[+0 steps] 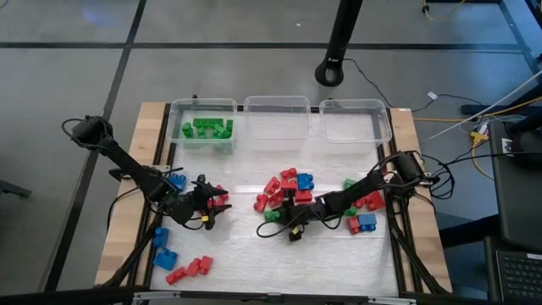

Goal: Sort blocks
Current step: Put the green game piece into the left transparent bin

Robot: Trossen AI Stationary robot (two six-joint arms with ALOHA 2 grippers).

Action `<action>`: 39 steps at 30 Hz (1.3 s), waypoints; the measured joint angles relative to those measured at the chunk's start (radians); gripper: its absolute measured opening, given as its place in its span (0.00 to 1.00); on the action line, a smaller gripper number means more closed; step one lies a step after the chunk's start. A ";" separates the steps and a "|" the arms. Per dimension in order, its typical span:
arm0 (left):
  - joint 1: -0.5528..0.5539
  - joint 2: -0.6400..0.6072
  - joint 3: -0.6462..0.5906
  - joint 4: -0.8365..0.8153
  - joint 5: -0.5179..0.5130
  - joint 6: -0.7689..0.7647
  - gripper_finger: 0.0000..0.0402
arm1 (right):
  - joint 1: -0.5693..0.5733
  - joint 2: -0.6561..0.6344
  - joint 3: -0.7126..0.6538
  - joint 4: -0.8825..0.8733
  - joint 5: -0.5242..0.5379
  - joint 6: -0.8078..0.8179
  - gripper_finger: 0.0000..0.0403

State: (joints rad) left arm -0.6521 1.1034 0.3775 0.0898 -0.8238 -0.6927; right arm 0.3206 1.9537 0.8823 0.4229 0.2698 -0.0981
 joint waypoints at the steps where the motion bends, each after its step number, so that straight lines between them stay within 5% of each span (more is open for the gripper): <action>1: 0.000 0.000 0.000 0.000 0.000 0.000 0.57 | 0.000 -0.016 -0.001 -0.002 -0.004 -0.011 0.34; 10: -0.002 0.000 0.000 -0.003 0.000 -0.003 0.57 | -0.016 -0.219 0.002 -0.063 -0.015 -0.119 0.34; 19: -0.002 0.000 0.000 -0.004 0.001 -0.006 0.57 | -0.172 -0.308 0.003 0.028 0.008 -0.197 0.35; 27: -0.002 0.000 0.000 -0.002 0.001 -0.005 0.57 | -0.319 -0.278 0.126 0.023 -0.030 -0.285 0.35; 39: -0.003 0.000 0.000 -0.021 0.006 -0.010 0.57 | -0.483 -0.014 0.597 -0.136 -0.185 -0.386 0.35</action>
State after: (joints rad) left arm -0.6548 1.1034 0.3775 0.0684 -0.8183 -0.7032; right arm -0.1626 1.9395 1.4792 0.2868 0.0852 -0.4844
